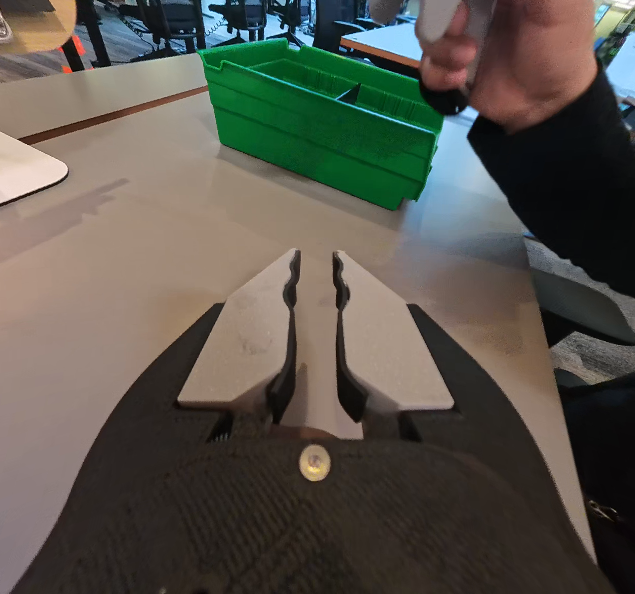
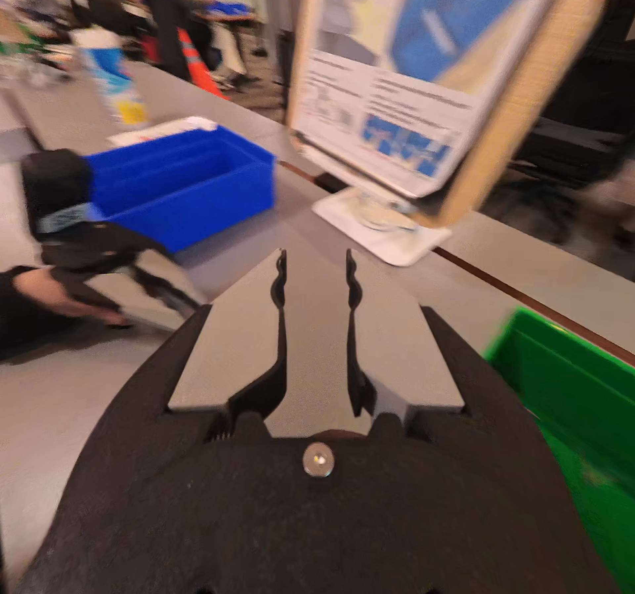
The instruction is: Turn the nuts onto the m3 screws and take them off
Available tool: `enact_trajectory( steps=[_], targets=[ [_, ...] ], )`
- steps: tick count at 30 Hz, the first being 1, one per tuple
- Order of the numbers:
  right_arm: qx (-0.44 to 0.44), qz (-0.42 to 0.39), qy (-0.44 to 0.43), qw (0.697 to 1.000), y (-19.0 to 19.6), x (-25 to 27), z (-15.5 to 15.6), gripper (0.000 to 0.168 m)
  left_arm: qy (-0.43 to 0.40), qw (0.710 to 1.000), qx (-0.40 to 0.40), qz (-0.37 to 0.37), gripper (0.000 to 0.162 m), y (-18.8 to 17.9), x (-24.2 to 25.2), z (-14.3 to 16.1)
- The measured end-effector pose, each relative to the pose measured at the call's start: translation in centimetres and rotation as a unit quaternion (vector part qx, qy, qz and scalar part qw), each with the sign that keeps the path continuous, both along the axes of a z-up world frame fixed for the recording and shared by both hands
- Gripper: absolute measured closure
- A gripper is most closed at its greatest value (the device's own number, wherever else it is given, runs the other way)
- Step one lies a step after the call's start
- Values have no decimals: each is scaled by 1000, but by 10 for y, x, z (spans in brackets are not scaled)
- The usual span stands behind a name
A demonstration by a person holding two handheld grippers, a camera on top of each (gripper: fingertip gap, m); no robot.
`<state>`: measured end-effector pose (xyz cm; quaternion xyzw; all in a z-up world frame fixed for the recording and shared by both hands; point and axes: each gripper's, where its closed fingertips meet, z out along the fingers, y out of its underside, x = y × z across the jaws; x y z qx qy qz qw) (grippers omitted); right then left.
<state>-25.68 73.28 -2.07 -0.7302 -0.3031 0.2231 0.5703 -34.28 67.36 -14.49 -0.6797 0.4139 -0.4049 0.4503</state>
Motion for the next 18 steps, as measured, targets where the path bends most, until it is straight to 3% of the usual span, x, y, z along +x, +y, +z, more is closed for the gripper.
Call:
enact_trajectory(
  steps=[4,7,9,11,13,18],
  targets=[
    [7,76,4,997,-20,-74,-46,136,7,1000,-1,3,146,2,0,-4],
    [56,3,-52,997,6,-76,-99,134,5,1000,-2,8,146,4,-2,-3],
    [29,-1,-110,994,10,-76,-124,133,0,1000,-7,9,146,4,-3,-1],
    [51,-5,-131,990,13,-73,-134,140,-5,1000,-6,5,146,2,-2,2],
    [21,-3,-147,989,14,-73,-147,136,-1,1000,-1,3,146,1,-1,1],
    [-18,18,-104,994,12,-81,-152,135,9,1000,17,7,145,1,-3,4]
  ],
)
